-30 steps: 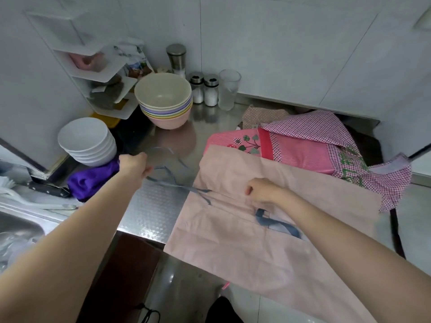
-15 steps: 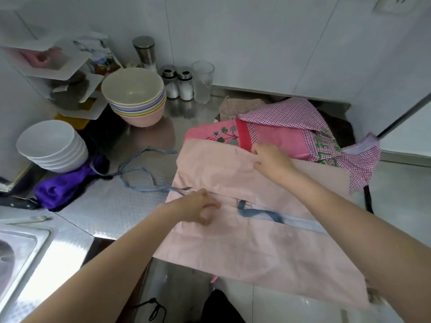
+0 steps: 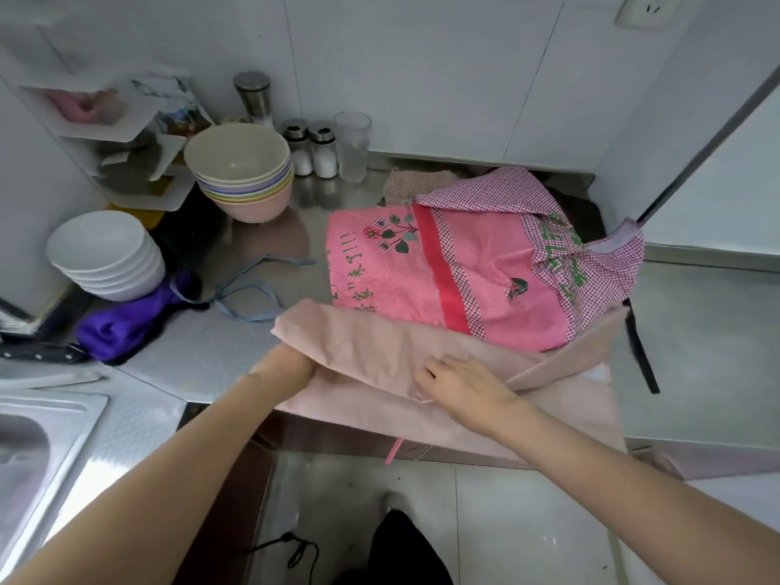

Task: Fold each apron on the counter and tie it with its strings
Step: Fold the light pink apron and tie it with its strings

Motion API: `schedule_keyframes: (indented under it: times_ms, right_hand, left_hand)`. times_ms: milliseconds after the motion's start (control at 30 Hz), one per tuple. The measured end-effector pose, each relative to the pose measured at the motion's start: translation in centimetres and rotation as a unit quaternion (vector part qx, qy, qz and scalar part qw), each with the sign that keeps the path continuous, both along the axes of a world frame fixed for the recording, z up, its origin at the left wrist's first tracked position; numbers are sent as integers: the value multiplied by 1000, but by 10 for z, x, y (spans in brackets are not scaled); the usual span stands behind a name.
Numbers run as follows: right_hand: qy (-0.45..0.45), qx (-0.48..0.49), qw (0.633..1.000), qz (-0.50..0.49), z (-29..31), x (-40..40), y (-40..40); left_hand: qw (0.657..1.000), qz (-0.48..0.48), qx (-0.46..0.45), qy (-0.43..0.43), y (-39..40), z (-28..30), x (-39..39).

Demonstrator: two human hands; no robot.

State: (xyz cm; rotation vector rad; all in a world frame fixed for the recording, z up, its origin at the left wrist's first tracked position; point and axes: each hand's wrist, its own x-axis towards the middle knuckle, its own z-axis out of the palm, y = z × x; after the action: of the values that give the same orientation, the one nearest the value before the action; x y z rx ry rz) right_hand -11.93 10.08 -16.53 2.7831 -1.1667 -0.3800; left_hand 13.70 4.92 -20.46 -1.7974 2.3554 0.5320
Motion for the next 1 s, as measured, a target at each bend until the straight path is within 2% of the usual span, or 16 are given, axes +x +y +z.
schedule_keyframes:
  times_ms: [33, 100, 200, 267, 367, 433, 600, 700, 833, 900, 1000]
  right_hand:
    - [-13, 15, 999, -30, -4, 2, 3]
    - [15, 30, 997, -67, -6, 9, 15]
    - [35, 70, 991, -109, -14, 13, 18]
    - [60, 104, 984, -129, -10, 14, 21]
    - [70, 99, 980, -155, -8, 15, 24]
    - [83, 113, 976, -168, -7, 16, 24]
    - [83, 96, 978, -163, 2, 20, 14]
    - [34, 81, 990, -111, 4, 37, 10]
    - [16, 91, 994, -55, -7, 67, 15]
    - [22, 108, 991, -73, -14, 76, 17]
    - [26, 133, 985, -110, -20, 82, 18]
  left_hand:
    - [1000, 9, -18, -3, 6, 7, 5]
    - [997, 61, 15, -37, 13, 14, 16]
    - [983, 168, 41, 54, 15, 20, 39]
    - [954, 266, 53, 129, 13, 21, 44]
    - [882, 373, 70, 279, 7, 22, 38]
    - [866, 387, 109, 297, 7, 22, 30]
    - [873, 403, 132, 241, 5, 23, 27]
    - [837, 418, 234, 265, 13, 30, 33]
    - [836, 391, 324, 209, 27, 40, 37]
    - [814, 393, 371, 212, 32, 42, 38]
    - [743, 410, 440, 293, 42, 39, 34]
